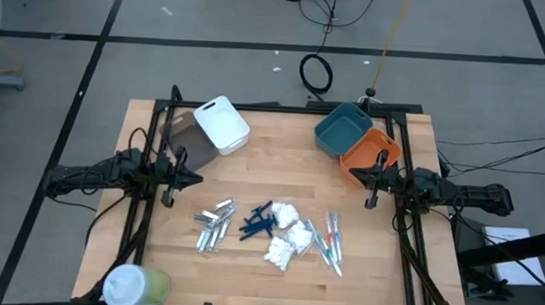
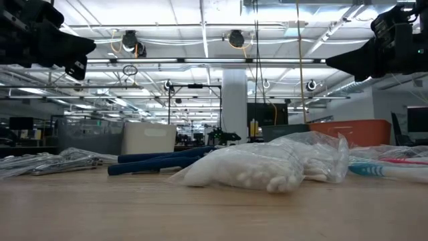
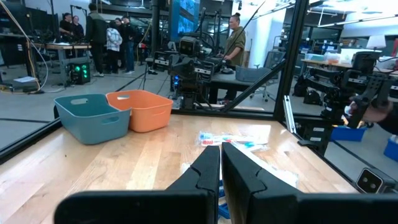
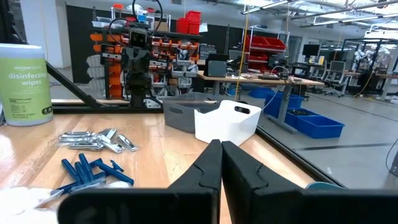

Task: Pick & Place Travel size toiletries
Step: Put the right blue toothbrush into the orange bin

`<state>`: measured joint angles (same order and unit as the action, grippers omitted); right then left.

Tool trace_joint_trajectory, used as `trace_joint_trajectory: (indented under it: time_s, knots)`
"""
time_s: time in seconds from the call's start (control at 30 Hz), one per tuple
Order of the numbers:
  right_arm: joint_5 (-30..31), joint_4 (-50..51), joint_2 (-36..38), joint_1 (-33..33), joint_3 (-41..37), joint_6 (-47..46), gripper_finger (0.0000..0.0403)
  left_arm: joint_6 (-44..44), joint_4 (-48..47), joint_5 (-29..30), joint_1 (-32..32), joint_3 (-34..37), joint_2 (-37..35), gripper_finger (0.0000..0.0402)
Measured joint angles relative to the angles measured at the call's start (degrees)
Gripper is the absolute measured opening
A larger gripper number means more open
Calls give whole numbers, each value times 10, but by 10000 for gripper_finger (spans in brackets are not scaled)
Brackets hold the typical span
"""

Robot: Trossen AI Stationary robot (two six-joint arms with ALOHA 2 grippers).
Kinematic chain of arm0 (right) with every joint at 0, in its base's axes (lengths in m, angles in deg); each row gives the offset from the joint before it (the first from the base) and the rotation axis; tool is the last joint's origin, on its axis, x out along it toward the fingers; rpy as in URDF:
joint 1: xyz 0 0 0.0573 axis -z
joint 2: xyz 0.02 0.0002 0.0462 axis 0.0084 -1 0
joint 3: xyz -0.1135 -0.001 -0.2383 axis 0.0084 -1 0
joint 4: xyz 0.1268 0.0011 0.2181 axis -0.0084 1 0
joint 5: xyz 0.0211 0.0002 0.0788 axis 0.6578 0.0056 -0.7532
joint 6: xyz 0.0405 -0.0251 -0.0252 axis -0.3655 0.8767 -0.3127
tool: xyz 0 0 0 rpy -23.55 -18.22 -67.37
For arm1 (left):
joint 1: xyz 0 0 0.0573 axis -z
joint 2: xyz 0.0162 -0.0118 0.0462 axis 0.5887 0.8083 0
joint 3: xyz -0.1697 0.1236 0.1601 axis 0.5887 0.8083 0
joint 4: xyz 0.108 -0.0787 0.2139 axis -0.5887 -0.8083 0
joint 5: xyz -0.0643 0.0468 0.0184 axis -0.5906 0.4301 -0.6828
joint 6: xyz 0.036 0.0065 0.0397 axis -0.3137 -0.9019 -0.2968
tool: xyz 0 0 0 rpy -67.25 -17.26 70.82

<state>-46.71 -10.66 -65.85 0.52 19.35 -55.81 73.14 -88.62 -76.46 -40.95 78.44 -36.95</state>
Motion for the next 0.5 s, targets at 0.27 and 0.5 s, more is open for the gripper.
trace_joint_trajectory:
  time_s: [0.27,0.5]
  knots:
    - [-1,-39,0,0,0,-196,0,0,0,0,0,0,0,15]
    - [-1,-24,-4,0,0,-295,0,0,0,0,0,0,0,15]
